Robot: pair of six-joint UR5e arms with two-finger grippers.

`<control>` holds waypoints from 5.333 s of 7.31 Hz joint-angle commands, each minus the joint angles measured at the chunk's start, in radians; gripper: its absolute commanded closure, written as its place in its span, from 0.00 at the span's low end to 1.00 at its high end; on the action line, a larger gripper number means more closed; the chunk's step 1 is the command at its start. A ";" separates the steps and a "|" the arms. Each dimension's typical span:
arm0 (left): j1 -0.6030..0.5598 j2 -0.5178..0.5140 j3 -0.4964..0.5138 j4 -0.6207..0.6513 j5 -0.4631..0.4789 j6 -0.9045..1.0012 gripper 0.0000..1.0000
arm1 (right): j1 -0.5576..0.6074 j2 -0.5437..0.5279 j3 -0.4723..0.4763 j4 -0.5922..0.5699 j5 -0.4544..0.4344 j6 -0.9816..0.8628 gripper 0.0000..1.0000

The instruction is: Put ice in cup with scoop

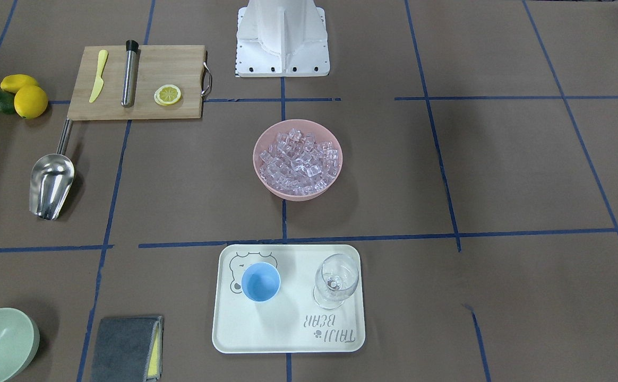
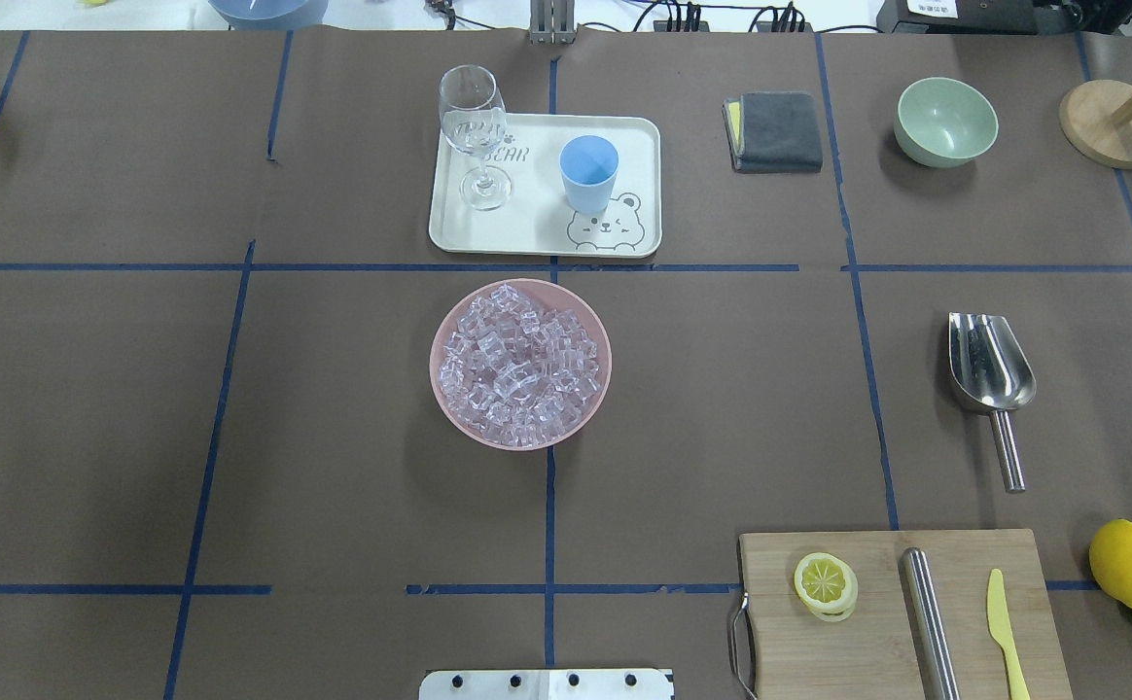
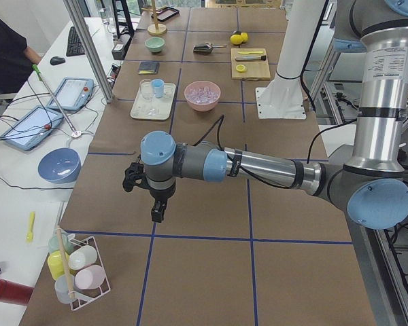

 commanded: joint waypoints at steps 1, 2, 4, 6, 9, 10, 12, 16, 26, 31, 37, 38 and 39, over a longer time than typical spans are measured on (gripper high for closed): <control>0.004 -0.002 0.001 -0.047 -0.031 0.005 0.00 | 0.000 -0.004 0.017 0.004 0.000 0.005 0.00; 0.006 -0.002 0.006 -0.093 -0.033 0.002 0.00 | 0.000 -0.007 0.022 0.004 0.000 0.006 0.00; 0.015 -0.005 0.012 -0.158 -0.190 -0.004 0.00 | -0.018 0.007 0.030 0.008 -0.006 0.003 0.00; 0.062 -0.076 0.010 -0.286 -0.249 -0.004 0.01 | -0.055 0.008 0.038 -0.006 -0.001 0.026 0.00; 0.210 -0.119 0.038 -0.680 -0.236 -0.010 0.00 | -0.175 0.024 0.059 0.061 -0.012 0.159 0.00; 0.271 -0.125 0.043 -0.701 -0.234 -0.010 0.01 | -0.252 0.027 0.074 0.148 -0.023 0.342 0.00; 0.340 -0.145 0.032 -0.849 -0.144 0.002 0.02 | -0.328 0.010 0.090 0.341 -0.029 0.580 0.00; 0.443 -0.147 0.030 -0.991 -0.051 -0.004 0.01 | -0.565 -0.025 0.207 0.373 -0.135 0.835 0.03; 0.532 -0.176 0.050 -0.985 -0.050 -0.007 0.01 | -0.879 -0.122 0.130 0.515 -0.314 1.039 0.30; 0.534 -0.174 0.043 -0.986 -0.050 -0.009 0.01 | -0.879 -0.119 0.139 0.515 -0.316 1.037 1.00; 0.584 -0.226 0.037 -0.994 -0.051 -0.007 0.01 | -0.787 -0.070 0.223 0.506 -0.359 0.644 1.00; 0.596 -0.228 0.030 -0.994 -0.051 -0.009 0.01 | -0.792 -0.071 0.229 0.506 -0.365 0.465 1.00; 0.600 -0.232 0.029 -0.994 -0.051 -0.009 0.01 | -0.732 -0.070 0.248 0.471 -0.351 0.390 1.00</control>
